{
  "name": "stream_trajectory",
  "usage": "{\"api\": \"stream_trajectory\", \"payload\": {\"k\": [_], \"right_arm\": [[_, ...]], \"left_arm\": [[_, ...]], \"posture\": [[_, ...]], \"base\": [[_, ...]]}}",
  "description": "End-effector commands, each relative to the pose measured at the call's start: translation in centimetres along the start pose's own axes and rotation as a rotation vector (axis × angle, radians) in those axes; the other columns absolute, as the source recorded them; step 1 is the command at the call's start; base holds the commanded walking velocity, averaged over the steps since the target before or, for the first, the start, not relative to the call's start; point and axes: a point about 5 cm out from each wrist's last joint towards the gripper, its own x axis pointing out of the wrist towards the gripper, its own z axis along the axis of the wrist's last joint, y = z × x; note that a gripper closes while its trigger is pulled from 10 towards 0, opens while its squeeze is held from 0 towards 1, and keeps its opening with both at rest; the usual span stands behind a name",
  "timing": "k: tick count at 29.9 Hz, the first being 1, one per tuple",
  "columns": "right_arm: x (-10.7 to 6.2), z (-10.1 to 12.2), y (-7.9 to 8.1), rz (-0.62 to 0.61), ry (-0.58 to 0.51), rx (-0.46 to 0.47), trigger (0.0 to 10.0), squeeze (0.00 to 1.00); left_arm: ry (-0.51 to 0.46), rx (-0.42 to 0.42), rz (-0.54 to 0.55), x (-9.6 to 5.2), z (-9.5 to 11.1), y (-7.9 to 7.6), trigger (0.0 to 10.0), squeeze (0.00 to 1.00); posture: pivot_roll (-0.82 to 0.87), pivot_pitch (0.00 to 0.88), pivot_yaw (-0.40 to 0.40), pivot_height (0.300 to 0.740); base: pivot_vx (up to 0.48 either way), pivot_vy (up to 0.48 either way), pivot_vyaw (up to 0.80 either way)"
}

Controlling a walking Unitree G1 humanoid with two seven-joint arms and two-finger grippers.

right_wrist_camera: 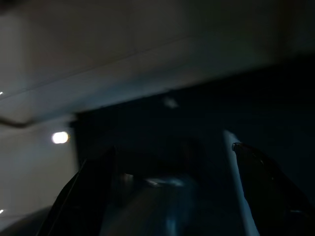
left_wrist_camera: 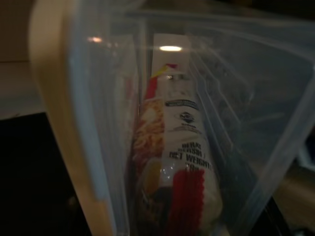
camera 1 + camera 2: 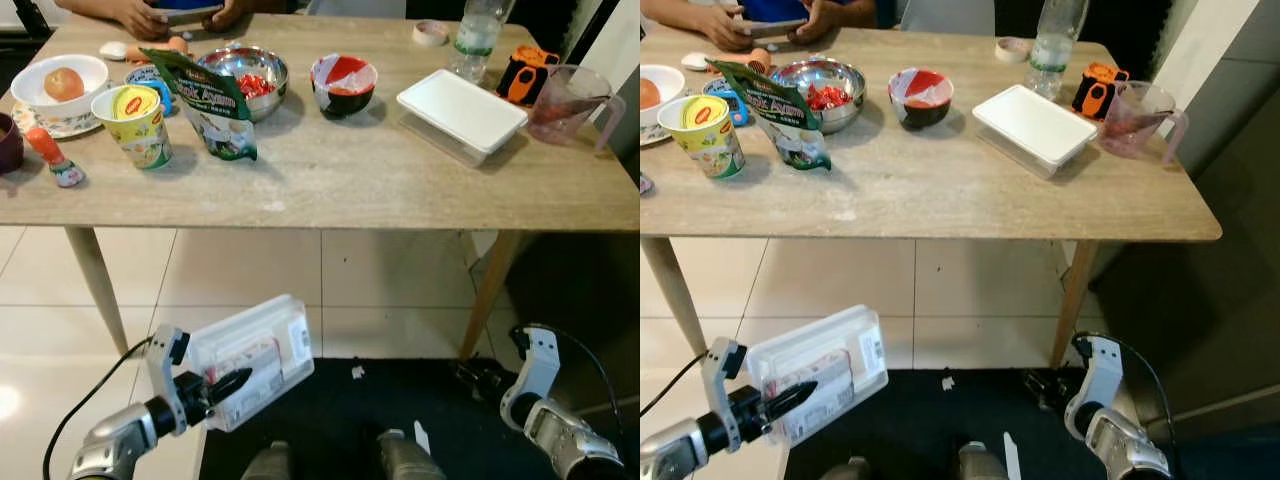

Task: Restocking fridge

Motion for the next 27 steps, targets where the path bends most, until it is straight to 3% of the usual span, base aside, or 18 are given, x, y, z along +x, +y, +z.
{"api": "stream_trajectory", "payload": {"k": [1,3,10,14,18,24,27], "right_arm": [[-0.9,-2.2,-1.6,-0.103,0.054,0.021,10.0,0.00],[-1.6,-3.7,-2.7,-0.199,0.084,0.037,10.0,0.00],[-2.7,-5.5,-4.0,-0.314,0.124,0.046,10.0,0.00],[-3.5,-6.8,-4.7,-0.375,0.158,0.047,10.0,0.00],[-3.6,-7.3,-4.7,-0.398,0.173,0.034,10.0,0.00],[-3.4,-8.1,-4.0,-0.400,0.189,0.016,10.0,0.00],[-3.2,-8.5,-3.5,-0.392,0.194,-0.002,10.0,0.00]], "left_arm": [[0.045,0.014,0.048,0.2,-1.4,-0.1,10.0,0.00],[0.090,0.056,0.131,0.5,-2.2,0.1,10.0,0.00],[0.186,0.119,0.286,0.5,-3.8,0.6,10.0,0.00],[0.306,0.144,0.408,0.1,-6.6,0.2,10.0,0.00],[0.372,0.125,0.465,-0.3,-8.5,-0.2,10.0,0.00],[0.444,0.003,0.602,-1.8,-12.1,-1.2,10.0,0.00],[0.460,-0.032,0.650,-2.3,-12.8,-1.2,10.0,0.00]], "posture": [[0.00,0.157,-0.052,0.740],[0.00,0.154,-0.049,0.740],[-0.01,0.151,-0.046,0.740],[-0.02,0.143,-0.035,0.740],[-0.02,0.137,-0.031,0.740],[-0.03,0.127,0.003,0.740],[-0.04,0.130,0.005,0.740]], "base": [[0.000,0.000,0.00],[0.000,0.000,0.00],[0.000,0.000,0.00],[0.000,0.000,0.00],[0.000,0.000,0.00],[0.000,0.000,0.00],[0.000,0.000,0.00]]}}
